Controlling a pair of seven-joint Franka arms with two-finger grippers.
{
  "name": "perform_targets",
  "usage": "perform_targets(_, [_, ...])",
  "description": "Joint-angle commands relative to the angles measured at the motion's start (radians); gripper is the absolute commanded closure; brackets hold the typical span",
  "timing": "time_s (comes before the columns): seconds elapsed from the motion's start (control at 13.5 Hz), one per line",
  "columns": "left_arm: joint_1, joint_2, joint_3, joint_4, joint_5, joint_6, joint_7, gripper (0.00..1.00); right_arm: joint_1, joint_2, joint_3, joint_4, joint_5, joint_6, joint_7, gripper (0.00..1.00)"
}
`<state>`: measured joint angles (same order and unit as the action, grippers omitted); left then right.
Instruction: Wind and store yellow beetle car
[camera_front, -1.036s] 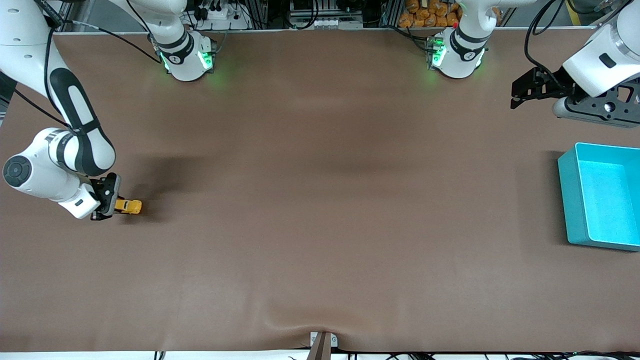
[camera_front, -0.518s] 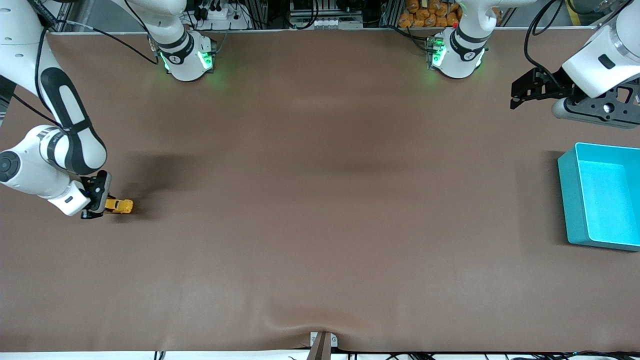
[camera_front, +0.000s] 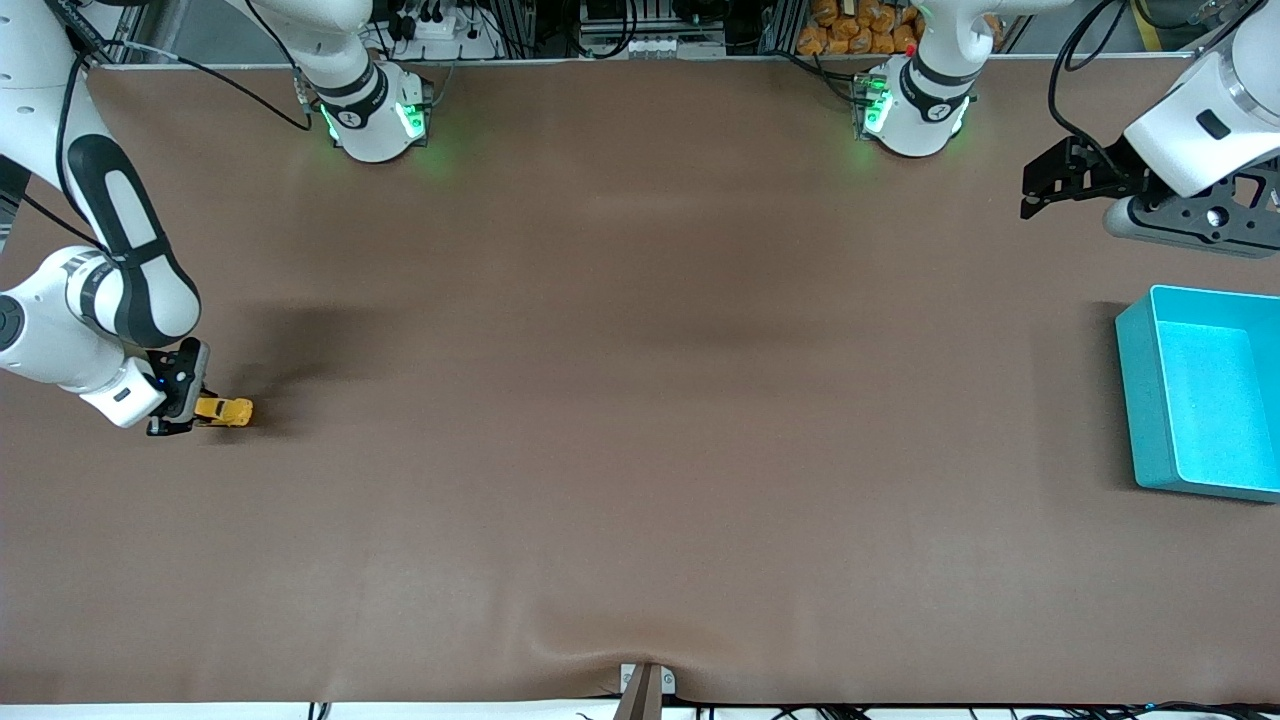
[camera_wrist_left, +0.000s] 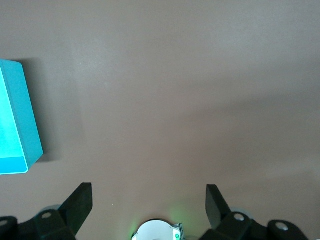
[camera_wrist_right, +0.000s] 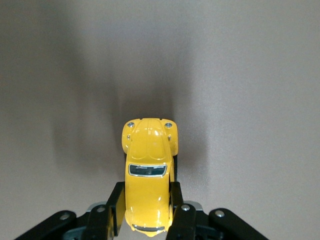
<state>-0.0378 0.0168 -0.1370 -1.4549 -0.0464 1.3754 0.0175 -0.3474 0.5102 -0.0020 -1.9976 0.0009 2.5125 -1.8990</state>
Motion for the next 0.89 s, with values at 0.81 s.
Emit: perform_targets(0.81, [0.002, 0.002, -0.003, 0.008, 0.010, -0.010, -0.007, 0.00, -0.045, 0.062, 0.013, 0.033, -0.006, 0.022, -0.035, 1.00])
